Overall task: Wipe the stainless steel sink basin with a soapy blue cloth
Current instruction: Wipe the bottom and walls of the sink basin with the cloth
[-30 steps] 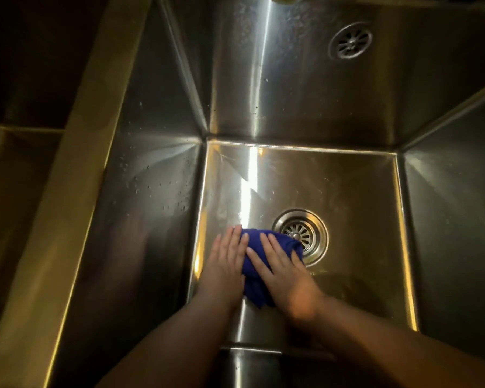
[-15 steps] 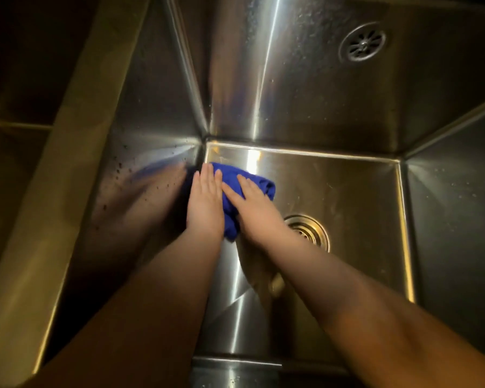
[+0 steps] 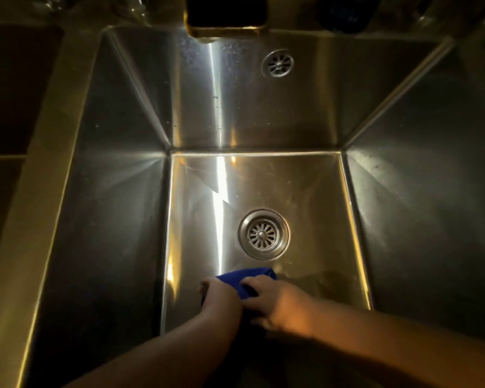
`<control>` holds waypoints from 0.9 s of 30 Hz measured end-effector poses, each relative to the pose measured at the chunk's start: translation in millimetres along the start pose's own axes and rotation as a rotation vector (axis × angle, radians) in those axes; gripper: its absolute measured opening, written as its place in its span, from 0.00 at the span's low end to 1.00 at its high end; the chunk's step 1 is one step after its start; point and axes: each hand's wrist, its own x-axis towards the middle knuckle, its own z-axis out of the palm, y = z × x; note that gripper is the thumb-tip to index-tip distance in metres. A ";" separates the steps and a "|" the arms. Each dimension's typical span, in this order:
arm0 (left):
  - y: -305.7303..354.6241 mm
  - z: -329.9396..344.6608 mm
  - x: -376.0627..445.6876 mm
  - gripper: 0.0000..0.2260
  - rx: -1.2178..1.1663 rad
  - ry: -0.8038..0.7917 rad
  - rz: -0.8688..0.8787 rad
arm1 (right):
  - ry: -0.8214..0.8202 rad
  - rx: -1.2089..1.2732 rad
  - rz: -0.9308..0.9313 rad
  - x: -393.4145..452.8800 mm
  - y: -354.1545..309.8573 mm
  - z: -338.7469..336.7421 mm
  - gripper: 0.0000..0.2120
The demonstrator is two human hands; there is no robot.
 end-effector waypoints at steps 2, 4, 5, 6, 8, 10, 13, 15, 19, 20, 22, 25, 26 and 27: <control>11.1 -3.6 -8.1 0.17 0.147 0.248 0.019 | 0.006 0.024 0.037 -13.4 9.8 -0.7 0.23; 21.9 -5.8 -10.9 0.21 0.166 0.432 0.009 | 0.000 0.030 0.055 -19.1 17.2 -8.2 0.19; 24.0 -6.1 -10.2 0.24 0.106 0.471 0.009 | -0.009 0.037 0.054 -20.2 19.6 -12.5 0.19; 22.7 -6.0 -8.5 0.26 -0.008 0.493 0.010 | -0.038 0.049 0.052 -20.8 21.1 -15.7 0.20; 15.6 -0.9 -2.0 0.32 -0.155 0.503 0.031 | -0.115 0.059 0.046 -22.2 21.2 -21.1 0.23; 6.4 4.1 1.9 0.35 -0.210 0.556 0.077 | -0.128 0.060 0.057 -22.8 20.1 -25.2 0.24; 0.6 6.6 3.8 0.34 -0.273 0.580 0.079 | -0.071 0.055 0.101 -21.5 23.1 -33.4 0.19; 2.1 4.2 3.9 0.33 -0.307 0.557 0.061 | -0.057 0.043 0.179 -23.7 31.3 -37.0 0.16; 4.1 -0.6 7.9 0.28 -0.263 0.578 0.092 | -0.098 0.142 0.275 -30.8 41.6 -30.7 0.26; 4.0 -1.0 8.7 0.27 -0.264 0.582 0.108 | -0.118 0.134 0.289 -31.3 40.4 -27.9 0.30; 3.4 -2.2 9.3 0.25 -0.287 0.579 0.119 | -0.125 0.115 0.302 -31.5 35.7 -24.1 0.35; 1.3 -3.8 7.2 0.23 -0.342 0.571 0.129 | -0.136 0.130 0.331 -29.0 26.7 -24.9 0.38; -0.7 -4.4 5.6 0.22 -0.367 0.573 0.128 | -0.136 0.129 0.344 -27.3 25.5 -27.3 0.38; -3.3 -5.7 3.2 0.22 -0.399 0.578 0.121 | -0.131 0.123 0.358 -24.5 24.3 -29.5 0.38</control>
